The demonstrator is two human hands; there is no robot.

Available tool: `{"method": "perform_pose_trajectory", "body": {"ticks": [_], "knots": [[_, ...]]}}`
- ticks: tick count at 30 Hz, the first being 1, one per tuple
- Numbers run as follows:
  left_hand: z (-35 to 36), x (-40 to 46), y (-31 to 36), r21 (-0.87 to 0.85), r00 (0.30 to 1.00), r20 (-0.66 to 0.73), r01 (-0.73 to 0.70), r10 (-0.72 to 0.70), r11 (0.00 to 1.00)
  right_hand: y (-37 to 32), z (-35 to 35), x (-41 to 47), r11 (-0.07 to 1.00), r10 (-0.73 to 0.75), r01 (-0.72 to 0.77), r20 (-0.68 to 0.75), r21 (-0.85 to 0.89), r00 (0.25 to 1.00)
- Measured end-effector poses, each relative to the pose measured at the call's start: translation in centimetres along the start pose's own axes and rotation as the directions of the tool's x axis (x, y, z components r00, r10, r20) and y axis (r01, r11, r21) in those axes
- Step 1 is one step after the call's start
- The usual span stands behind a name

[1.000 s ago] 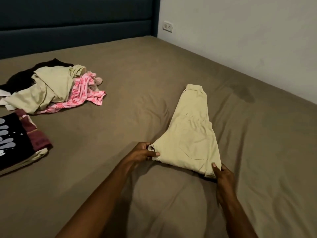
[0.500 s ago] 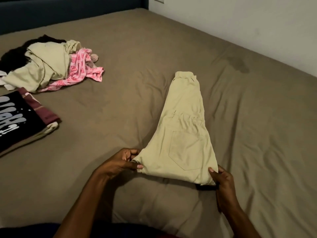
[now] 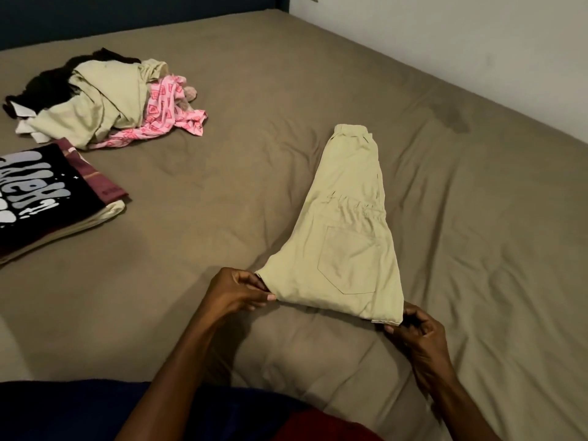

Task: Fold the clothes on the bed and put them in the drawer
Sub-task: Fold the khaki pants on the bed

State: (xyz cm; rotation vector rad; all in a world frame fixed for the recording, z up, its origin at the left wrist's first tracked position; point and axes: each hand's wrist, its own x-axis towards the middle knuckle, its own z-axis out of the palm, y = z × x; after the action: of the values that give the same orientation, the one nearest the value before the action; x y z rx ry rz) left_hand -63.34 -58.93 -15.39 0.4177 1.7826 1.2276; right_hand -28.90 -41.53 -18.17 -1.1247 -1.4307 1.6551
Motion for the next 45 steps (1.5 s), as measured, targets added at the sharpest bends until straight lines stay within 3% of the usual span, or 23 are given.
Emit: {"method": "perform_pose_trajectory", "body": {"ticks": [9,17,20,25,30,35,39,45], "knots": [[0.9,-1.1,0.3,-0.051,0.997,-0.048,-0.058,0.056,0.997,1.5,0.1,0.7,0.995,-0.080,0.076,-0.061,-0.065,0.995],[-1.7,-0.6,0.4,0.030,0.997,-0.013,-0.081,0.081,0.996,2.2,-0.3,1.4,0.995,-0.100,0.097,-0.075,-0.039,0.992],[-1.8,-0.3,0.4,0.163,0.991,0.062,-0.127,0.118,0.978,2.5,-0.4,1.5,0.994,-0.107,0.104,-0.083,-0.041,0.991],[-1.4,-0.3,-0.2,0.059,0.994,0.088,-0.063,0.058,0.996,2.3,-0.4,1.5,0.992,-0.120,0.118,-0.043,-0.053,0.992],[-0.2,-0.7,0.1,0.205,0.997,0.046,-0.070,0.061,0.976,2.6,-0.4,1.6,0.990,-0.127,0.124,-0.040,-0.074,0.991],[-1.8,-0.5,0.8,0.318,0.972,-0.058,-0.199,0.228,0.927,2.2,0.0,1.3,0.988,-0.131,0.129,-0.022,-0.086,0.991],[-2.3,-0.4,1.1,0.462,0.958,0.017,-0.263,0.288,0.847,2.1,-0.1,1.4,0.988,-0.130,0.127,-0.032,-0.089,0.991],[-2.9,0.0,1.1,0.403,0.962,-0.022,-0.240,0.272,0.883,2.3,0.1,1.3,0.990,-0.120,0.117,-0.042,-0.079,0.992]]}}
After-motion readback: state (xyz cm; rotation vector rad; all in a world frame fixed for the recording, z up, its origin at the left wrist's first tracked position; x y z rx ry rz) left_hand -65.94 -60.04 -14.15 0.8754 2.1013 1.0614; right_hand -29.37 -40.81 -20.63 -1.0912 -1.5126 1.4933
